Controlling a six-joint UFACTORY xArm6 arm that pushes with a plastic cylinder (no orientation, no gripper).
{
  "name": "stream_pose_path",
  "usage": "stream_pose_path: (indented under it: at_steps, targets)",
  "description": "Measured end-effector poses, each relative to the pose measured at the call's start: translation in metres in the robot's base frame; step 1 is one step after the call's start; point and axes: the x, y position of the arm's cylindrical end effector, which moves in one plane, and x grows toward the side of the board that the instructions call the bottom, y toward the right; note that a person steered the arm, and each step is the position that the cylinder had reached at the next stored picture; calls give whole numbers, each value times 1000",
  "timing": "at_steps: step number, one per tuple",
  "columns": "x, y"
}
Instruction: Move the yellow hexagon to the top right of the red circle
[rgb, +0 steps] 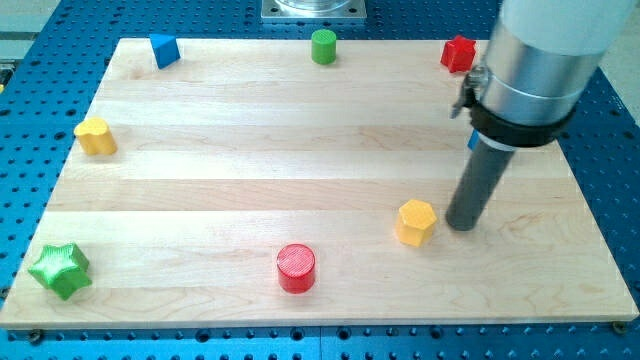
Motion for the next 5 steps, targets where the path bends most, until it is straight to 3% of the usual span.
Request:
stream_pose_path:
  at_steps: [2,4,5]
  targets:
    - [27,-12]
    - [27,-88]
    - [-5,-68]
